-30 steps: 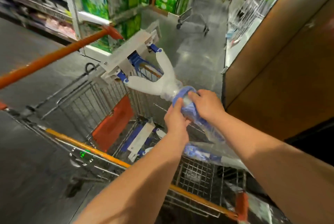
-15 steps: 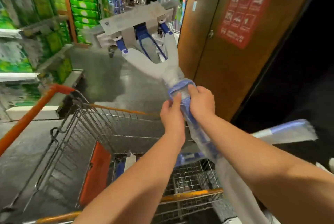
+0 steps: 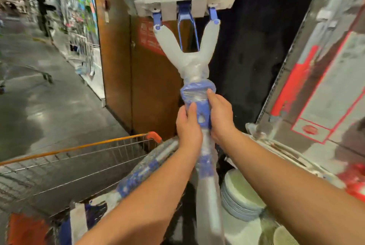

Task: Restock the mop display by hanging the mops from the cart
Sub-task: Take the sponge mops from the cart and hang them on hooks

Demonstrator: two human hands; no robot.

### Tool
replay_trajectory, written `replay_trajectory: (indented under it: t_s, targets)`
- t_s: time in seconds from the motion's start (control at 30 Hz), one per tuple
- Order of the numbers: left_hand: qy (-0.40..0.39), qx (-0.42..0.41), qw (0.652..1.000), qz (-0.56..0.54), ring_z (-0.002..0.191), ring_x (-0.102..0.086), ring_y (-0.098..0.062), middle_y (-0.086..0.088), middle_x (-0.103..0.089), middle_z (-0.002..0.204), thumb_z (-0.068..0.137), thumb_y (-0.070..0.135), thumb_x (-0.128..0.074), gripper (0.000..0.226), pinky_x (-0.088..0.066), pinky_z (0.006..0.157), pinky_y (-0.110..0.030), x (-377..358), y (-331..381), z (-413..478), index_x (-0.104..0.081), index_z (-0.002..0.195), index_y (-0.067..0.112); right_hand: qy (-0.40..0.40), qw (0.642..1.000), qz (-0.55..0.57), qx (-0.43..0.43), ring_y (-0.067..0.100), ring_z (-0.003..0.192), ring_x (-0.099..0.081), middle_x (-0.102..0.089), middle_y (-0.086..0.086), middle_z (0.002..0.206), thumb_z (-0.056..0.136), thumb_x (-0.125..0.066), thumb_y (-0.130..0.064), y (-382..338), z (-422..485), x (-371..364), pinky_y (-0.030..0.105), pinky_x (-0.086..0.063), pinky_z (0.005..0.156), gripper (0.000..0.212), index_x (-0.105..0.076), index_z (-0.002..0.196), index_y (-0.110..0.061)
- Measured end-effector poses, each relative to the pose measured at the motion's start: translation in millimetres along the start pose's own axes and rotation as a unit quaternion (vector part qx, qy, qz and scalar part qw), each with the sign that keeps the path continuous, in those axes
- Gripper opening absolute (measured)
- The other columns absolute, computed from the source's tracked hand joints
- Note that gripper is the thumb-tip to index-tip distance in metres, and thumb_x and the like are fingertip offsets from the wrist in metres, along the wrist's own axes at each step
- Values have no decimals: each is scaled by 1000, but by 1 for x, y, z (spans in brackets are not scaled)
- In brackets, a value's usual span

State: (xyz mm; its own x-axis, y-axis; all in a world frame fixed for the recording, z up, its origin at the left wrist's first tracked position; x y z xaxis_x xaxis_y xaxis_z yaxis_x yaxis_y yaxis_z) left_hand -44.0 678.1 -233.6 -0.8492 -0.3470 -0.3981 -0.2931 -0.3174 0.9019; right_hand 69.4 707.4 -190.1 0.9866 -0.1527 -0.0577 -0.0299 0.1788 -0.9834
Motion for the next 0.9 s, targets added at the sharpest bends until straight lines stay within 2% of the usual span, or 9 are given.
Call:
replay_trajectory:
  t_s: [0.13, 0.2, 0.3, 0.47, 0.57, 0.63, 0.73, 0.83, 0.9]
  targets:
    - [-64, 20, 997, -22, 78, -64, -14, -2, -66, 83, 99, 22, -50, 19, -51, 76, -32, -65, -1, -43, -61, 85, 18, -7, 997, 76, 8, 23, 76, -66, -68, 13, 81, 91, -57, -10, -15, -23, 79, 35, -54, 71, 14, -67, 82, -10]
    - [-97, 45, 994, -30, 82, -66, -17, -4, -68, 86, 99, 23, -51, 15, -53, 78, -33, -97, -8, -73, -61, 88, 18, -15, 997, 70, 19, 22, 79, -66, -69, 11, 85, 91, -57, -4, -19, -39, 122, 34, -54, 74, 12, -67, 88, -10]
    - [-150, 77, 986, -13, 88, -68, -22, -10, -70, 94, 96, 24, -55, 12, -55, 82, -36, -141, -23, -127, -63, 92, 17, 12, 997, 68, 16, 26, 89, -66, -71, 13, 94, 94, -54, -6, -17, -68, 192, 42, -52, 86, 15, -68, 95, -12]
    - [-214, 93, 972, -16, 77, -63, -14, -9, -69, 89, 96, 17, -56, 17, -51, 70, -25, -209, -29, -223, -66, 100, 4, 104, 990, 88, 38, 31, 91, -64, -69, 18, 96, 95, -49, -3, -31, -116, 302, 48, -49, 93, 19, -67, 95, -9]
    - [-297, 72, 951, -35, 85, -64, -18, -15, -70, 98, 90, 4, -60, 15, -53, 80, -32, -248, -21, -278, -68, 99, 13, 140, 983, 102, 61, 34, 91, -63, -67, 23, 99, 96, -47, -3, -47, -141, 359, 49, -49, 92, 20, -66, 99, -6]
    - [-357, 27, 934, 4, 93, -65, -20, -10, -69, 105, 80, -3, -65, 35, -52, 89, -35, -268, -13, -310, -63, 103, 24, 158, 979, 116, 65, 34, 90, -62, -66, 23, 98, 96, -47, -2, -56, -155, 389, 50, -49, 90, 20, -65, 101, -5]
    - [-380, 5, 924, 39, 102, -65, -27, -12, -68, 111, 79, 0, -67, 38, -52, 93, -38, -283, -8, -344, -61, 109, 24, 145, 981, 114, 65, 33, 91, -61, -65, 23, 101, 94, -47, 2, -65, -177, 422, 49, -49, 90, 20, -64, 104, -4]
    - [-388, 43, 920, 24, 92, -67, -25, -12, -70, 102, 84, -2, -65, 32, -55, 86, -36, -292, -10, -367, -64, 108, 18, 112, 990, 42, 74, 26, 83, -65, -69, 14, 95, 77, -56, 14, -79, -205, 445, 36, -55, 76, 37, -64, 105, -7]
    - [-411, 70, 909, 10, 80, -66, -17, -9, -71, 93, 86, -4, -63, 31, -56, 75, -29, -299, -13, -382, -65, 109, 16, 101, 991, -23, 88, 13, 77, -66, -70, 5, 90, 63, -59, 15, -89, -224, 457, 26, -53, 67, 50, -65, 104, -12]
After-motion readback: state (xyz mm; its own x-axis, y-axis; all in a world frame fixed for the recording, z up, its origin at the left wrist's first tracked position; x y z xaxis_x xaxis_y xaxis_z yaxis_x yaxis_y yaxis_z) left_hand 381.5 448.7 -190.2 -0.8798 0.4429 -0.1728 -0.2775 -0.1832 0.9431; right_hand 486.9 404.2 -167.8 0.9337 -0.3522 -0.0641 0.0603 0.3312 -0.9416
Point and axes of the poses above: each hand's wrist, its own z-axis towards the middle knuckle, its own x-axis out of the back of the hand, y = z × x, the point moved 10 cm from there along z, towards the middle knuckle
